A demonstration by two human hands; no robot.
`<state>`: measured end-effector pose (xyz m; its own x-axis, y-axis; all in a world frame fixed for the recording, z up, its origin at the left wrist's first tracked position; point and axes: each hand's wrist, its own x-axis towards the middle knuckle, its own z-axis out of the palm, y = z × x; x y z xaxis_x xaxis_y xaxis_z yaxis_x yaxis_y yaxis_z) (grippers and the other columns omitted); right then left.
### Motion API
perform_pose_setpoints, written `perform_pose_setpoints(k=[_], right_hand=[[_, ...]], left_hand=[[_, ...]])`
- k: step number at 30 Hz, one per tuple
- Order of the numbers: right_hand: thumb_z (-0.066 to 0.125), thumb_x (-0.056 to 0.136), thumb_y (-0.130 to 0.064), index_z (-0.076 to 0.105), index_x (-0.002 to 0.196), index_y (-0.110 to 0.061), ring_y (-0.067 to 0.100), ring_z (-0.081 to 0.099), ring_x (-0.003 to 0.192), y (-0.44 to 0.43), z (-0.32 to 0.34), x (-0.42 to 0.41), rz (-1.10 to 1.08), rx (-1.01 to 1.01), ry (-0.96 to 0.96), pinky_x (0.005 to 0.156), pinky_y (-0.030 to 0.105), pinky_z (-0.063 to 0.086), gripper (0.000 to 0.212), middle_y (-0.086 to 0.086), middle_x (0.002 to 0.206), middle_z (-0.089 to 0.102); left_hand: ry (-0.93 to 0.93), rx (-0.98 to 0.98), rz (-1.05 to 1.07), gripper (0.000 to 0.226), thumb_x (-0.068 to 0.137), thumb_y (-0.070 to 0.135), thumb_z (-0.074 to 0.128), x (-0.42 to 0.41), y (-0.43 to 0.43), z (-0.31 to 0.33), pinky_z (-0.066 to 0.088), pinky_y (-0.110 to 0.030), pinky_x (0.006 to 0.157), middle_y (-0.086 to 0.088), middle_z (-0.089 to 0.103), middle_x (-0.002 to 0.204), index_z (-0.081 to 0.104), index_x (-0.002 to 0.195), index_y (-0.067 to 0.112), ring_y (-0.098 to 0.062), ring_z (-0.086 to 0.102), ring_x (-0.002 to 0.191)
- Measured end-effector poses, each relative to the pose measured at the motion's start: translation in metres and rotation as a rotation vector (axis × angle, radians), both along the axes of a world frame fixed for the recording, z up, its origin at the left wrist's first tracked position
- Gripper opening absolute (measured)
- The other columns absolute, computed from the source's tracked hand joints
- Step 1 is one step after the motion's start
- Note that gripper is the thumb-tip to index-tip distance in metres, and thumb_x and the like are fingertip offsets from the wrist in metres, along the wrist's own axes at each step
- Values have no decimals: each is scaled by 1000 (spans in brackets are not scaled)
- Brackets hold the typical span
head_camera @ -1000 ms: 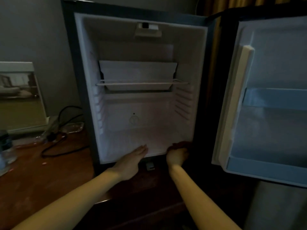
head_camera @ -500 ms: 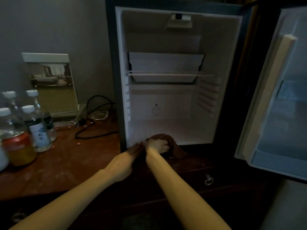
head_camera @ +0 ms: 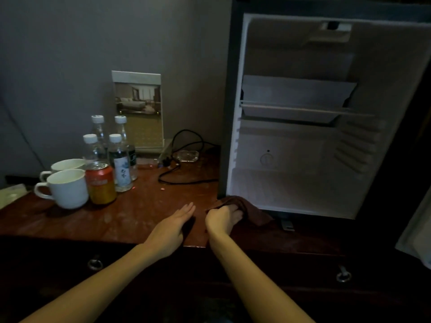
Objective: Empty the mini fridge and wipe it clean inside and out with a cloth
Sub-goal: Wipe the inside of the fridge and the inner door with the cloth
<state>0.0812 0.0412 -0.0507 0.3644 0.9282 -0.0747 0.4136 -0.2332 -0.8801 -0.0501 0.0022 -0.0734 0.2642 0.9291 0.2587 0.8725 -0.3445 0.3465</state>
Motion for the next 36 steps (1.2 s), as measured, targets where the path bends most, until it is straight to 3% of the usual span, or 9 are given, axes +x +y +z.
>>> perform_pose_setpoints(k=[7,11,14,16,21,27,30,33,36], right_hand=[[47,94,-9,48,133,-8,27,38,131,-44,-21,23,385,243,-630,102,32,40,40,12,139,42],[55,85,-11,68,100,-15,26,63,92,-41,5,56,618,187,-513,80,37,54,20,7,100,67],[58,84,-22,56,63,-21,22,58,70,-41,19,81,737,118,-506,60,29,43,21,-1,68,59],[58,81,-25,59,74,-22,20,60,75,-46,22,101,724,127,-360,65,31,46,8,-2,76,63],[62,84,-14,51,113,-14,17,63,100,-75,28,164,441,367,-27,89,41,52,32,4,108,64],[74,81,-14,59,119,-18,-7,62,99,-132,36,270,385,435,-55,85,13,48,41,-9,111,65],[73,82,-22,63,117,-25,-1,62,102,-165,43,337,306,486,-164,90,15,46,36,-8,111,66],[62,82,-26,68,112,-17,20,61,105,-191,47,413,-127,630,-418,90,25,44,32,3,109,64],[61,92,-23,59,128,-10,32,49,121,-210,47,480,-405,435,-701,98,39,38,38,12,127,57]], left_hand=[[-225,1,1,58,92,-6,43,24,13,-5,27,-28,116,1,34,153,40,146,12,-17,29,143],[-399,51,42,32,85,-2,48,49,8,-12,48,-37,86,-6,67,109,66,108,12,-24,61,101],[-382,117,29,21,91,10,48,53,-3,-15,49,-35,79,-1,66,97,67,99,13,-20,62,92],[-505,130,0,21,98,18,47,64,-13,-8,49,-26,78,4,68,99,68,102,17,-11,63,94],[-966,-197,-258,25,97,29,54,145,-38,37,46,-12,85,22,62,113,54,121,35,9,59,104],[-1273,-542,-224,23,93,5,56,263,-58,45,52,-44,91,-10,69,109,63,112,18,-25,66,102],[-1318,-637,-220,21,96,4,51,309,-71,41,53,-35,74,-10,69,102,62,112,12,-22,66,89],[-1245,-632,-221,21,95,3,53,343,-80,37,48,-33,77,-12,67,103,61,114,8,-24,64,92],[-1131,-660,-324,17,92,-2,54,368,-91,34,48,-30,71,-11,68,93,63,101,8,-23,64,82]])
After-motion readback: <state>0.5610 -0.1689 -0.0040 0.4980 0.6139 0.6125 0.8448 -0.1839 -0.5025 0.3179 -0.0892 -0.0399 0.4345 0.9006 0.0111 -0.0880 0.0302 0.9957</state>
